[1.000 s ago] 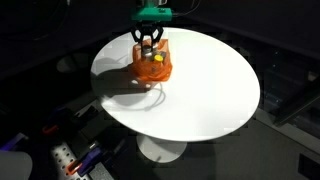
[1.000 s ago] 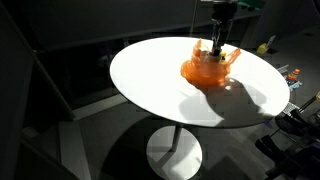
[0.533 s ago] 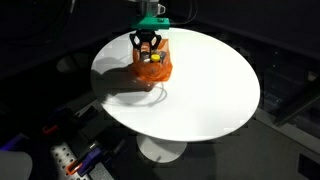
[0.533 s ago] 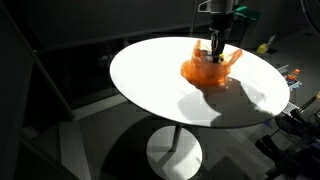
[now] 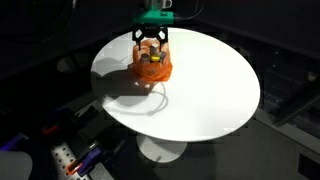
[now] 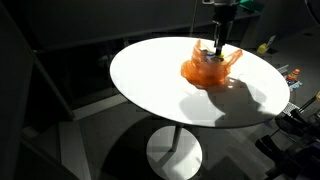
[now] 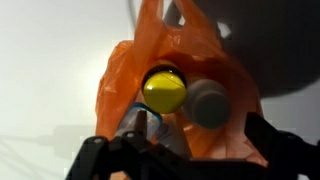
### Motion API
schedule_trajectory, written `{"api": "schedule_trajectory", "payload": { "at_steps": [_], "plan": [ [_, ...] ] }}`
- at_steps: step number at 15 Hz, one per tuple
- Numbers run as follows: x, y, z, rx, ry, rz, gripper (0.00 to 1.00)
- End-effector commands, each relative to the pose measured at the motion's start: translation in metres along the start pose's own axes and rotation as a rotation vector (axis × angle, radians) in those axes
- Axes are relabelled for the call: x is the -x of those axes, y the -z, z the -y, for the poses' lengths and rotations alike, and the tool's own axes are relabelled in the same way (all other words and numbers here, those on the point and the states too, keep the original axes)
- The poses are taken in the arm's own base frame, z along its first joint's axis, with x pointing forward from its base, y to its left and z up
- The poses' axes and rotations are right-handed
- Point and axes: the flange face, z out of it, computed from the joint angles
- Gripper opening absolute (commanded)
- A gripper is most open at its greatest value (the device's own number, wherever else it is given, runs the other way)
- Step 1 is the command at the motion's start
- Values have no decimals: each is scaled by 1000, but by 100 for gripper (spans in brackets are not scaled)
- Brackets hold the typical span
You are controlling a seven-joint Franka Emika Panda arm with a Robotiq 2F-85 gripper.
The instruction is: Put the white container in the orange plastic bag
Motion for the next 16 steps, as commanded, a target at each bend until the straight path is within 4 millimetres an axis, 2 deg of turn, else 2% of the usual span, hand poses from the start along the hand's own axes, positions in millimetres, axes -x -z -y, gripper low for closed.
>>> {"api": "schedule_trajectory", "payload": {
  "at_steps": [1,4,7,12,16],
  "plan": [
    [29,40,-20,0,-159,9,100],
    [59,64,-33,-20,-294,26,100],
    [88,84,-35,-64,-394,24,100],
    [126,103,-18,-89,-568,10,100],
    [142,109,-8,-87,-649,11,100]
  ]
}}
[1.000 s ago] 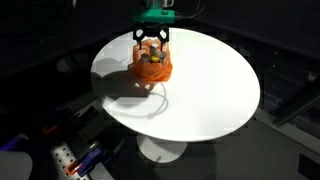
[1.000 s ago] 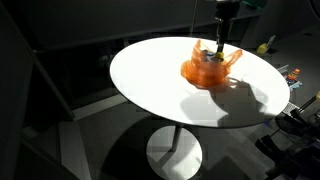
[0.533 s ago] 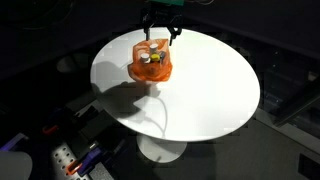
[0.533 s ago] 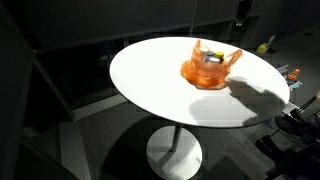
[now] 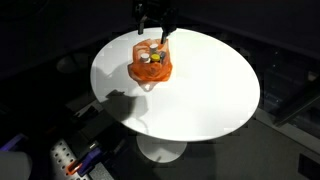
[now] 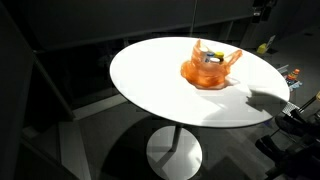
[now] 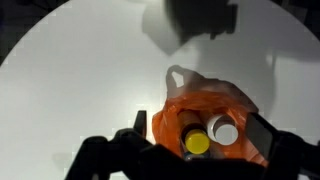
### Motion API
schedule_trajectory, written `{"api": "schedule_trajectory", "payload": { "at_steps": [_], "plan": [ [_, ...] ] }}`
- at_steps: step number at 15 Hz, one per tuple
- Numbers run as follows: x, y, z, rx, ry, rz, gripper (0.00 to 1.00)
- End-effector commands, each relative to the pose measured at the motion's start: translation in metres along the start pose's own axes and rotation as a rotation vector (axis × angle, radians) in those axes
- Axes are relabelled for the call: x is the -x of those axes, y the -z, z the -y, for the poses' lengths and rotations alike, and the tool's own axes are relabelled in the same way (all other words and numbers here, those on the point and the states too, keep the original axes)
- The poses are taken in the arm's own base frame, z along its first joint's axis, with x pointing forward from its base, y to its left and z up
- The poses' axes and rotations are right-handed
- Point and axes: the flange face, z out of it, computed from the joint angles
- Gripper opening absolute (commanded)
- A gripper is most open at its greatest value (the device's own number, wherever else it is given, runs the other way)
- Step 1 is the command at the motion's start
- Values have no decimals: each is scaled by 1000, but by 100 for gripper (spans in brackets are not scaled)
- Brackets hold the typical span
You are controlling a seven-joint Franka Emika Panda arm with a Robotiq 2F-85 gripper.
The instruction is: Put the white container in the orange plastic bag
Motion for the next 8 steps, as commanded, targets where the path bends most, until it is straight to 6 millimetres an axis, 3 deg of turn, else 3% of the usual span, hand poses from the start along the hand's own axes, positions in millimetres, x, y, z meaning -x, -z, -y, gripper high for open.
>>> {"api": "schedule_trajectory", "payload": {
  "at_steps": [1,2,8],
  "plan": [
    [21,6,2,-16,-48,-8,100],
    [9,2,1,-2,-22,0,100],
    [15,2,0,-4,-26,4,100]
  ]
}}
